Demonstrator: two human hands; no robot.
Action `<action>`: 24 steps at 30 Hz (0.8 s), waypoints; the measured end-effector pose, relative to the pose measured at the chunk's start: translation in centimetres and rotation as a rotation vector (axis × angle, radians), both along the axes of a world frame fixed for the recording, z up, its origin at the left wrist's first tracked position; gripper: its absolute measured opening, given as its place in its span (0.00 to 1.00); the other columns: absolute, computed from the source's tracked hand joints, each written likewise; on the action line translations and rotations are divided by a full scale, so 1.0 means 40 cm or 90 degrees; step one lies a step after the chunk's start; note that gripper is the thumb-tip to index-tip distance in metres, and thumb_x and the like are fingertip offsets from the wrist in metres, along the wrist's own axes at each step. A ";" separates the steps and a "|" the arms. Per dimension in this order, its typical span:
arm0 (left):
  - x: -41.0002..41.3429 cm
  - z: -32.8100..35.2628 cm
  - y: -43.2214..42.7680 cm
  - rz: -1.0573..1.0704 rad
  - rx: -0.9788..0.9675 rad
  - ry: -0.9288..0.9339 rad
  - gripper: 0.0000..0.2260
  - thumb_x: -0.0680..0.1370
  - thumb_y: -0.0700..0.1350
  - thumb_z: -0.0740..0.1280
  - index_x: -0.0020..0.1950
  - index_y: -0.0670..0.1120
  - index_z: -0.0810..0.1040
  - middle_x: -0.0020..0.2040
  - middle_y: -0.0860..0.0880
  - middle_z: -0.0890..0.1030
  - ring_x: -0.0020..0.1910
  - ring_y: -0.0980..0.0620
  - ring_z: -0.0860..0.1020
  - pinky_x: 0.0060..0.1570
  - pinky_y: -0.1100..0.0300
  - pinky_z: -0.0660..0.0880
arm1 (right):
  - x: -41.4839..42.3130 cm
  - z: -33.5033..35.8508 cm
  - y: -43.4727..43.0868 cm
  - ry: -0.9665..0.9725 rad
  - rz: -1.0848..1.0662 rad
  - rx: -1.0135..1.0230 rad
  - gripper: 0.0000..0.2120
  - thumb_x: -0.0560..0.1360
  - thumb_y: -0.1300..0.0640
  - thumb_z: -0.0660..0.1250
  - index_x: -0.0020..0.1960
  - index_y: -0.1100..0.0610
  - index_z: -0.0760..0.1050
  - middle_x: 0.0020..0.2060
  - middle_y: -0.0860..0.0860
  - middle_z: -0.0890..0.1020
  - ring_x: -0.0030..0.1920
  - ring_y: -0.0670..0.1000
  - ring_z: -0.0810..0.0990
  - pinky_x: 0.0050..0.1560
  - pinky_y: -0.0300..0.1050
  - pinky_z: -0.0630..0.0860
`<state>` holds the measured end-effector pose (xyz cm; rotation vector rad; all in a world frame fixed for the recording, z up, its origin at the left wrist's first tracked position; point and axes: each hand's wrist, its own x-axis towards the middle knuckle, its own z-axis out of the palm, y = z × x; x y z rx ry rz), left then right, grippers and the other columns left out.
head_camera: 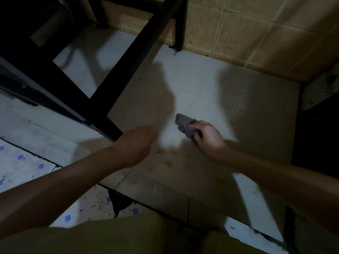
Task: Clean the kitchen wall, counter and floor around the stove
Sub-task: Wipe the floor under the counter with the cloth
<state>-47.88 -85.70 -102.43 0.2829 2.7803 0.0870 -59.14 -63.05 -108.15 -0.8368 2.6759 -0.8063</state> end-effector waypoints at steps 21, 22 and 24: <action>-0.014 0.010 0.003 0.002 0.044 0.015 0.18 0.78 0.38 0.60 0.68 0.37 0.68 0.68 0.37 0.68 0.65 0.42 0.69 0.63 0.53 0.65 | 0.150 -0.027 -0.038 0.002 0.429 0.045 0.16 0.72 0.68 0.63 0.58 0.61 0.79 0.58 0.57 0.80 0.56 0.60 0.77 0.57 0.48 0.72; -0.021 0.007 0.006 0.003 0.040 0.010 0.18 0.78 0.38 0.60 0.67 0.38 0.67 0.67 0.38 0.68 0.64 0.43 0.69 0.62 0.52 0.66 | 0.154 -0.031 -0.027 0.011 0.440 0.074 0.16 0.75 0.66 0.62 0.61 0.59 0.77 0.60 0.56 0.78 0.57 0.60 0.75 0.58 0.49 0.72; -0.036 0.005 0.015 0.004 0.033 0.004 0.17 0.78 0.38 0.60 0.67 0.39 0.67 0.66 0.39 0.68 0.62 0.43 0.69 0.60 0.51 0.67 | 0.158 -0.037 -0.001 0.018 0.454 0.140 0.18 0.77 0.64 0.60 0.66 0.55 0.73 0.66 0.54 0.73 0.62 0.58 0.70 0.59 0.53 0.71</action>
